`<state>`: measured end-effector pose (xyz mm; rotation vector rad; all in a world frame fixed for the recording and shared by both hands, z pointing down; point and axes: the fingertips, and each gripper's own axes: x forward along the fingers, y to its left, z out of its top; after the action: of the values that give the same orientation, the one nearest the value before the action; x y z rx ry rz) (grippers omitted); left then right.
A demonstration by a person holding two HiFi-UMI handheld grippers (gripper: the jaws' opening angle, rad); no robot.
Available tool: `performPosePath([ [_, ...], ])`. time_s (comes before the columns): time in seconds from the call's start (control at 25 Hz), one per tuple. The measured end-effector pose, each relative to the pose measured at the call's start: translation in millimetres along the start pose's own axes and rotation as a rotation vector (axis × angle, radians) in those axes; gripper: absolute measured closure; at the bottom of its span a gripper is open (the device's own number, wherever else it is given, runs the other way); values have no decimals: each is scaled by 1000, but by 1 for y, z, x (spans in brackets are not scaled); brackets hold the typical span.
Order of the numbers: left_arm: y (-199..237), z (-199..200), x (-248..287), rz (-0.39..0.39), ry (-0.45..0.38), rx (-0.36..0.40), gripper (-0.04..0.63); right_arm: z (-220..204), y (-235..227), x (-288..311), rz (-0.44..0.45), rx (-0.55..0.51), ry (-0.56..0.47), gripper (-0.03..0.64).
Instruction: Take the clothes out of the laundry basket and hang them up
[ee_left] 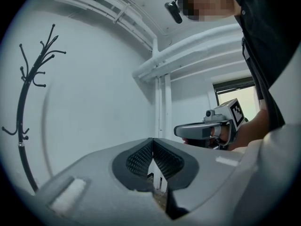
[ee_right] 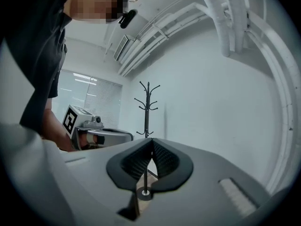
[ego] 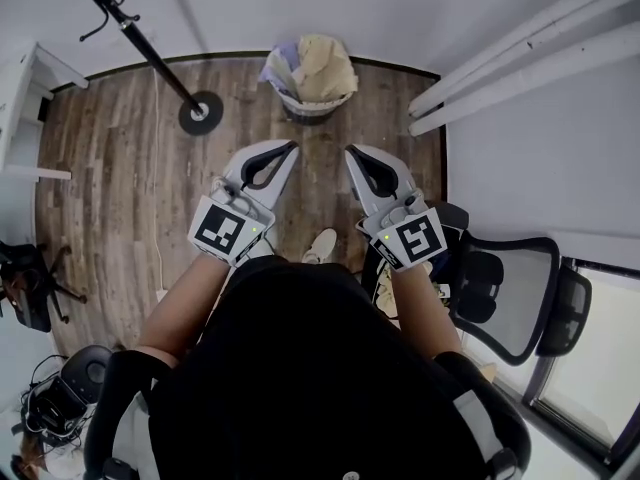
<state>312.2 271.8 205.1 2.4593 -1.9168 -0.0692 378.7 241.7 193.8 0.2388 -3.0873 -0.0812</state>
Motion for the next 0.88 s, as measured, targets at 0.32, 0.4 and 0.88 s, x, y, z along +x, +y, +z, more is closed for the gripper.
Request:
performPosePath([
  [0.32, 9, 3, 3, 53, -31, 14, 203, 3, -15, -6, -54, 56, -46, 218],
  [0.4, 8, 5, 8, 78, -33, 20, 130, 3, -25, -16, -68, 68, -53, 136],
  [0.88, -3, 7, 70, 108, -32, 23, 107, -6, -98, -58, -96, 89, -65, 114],
])
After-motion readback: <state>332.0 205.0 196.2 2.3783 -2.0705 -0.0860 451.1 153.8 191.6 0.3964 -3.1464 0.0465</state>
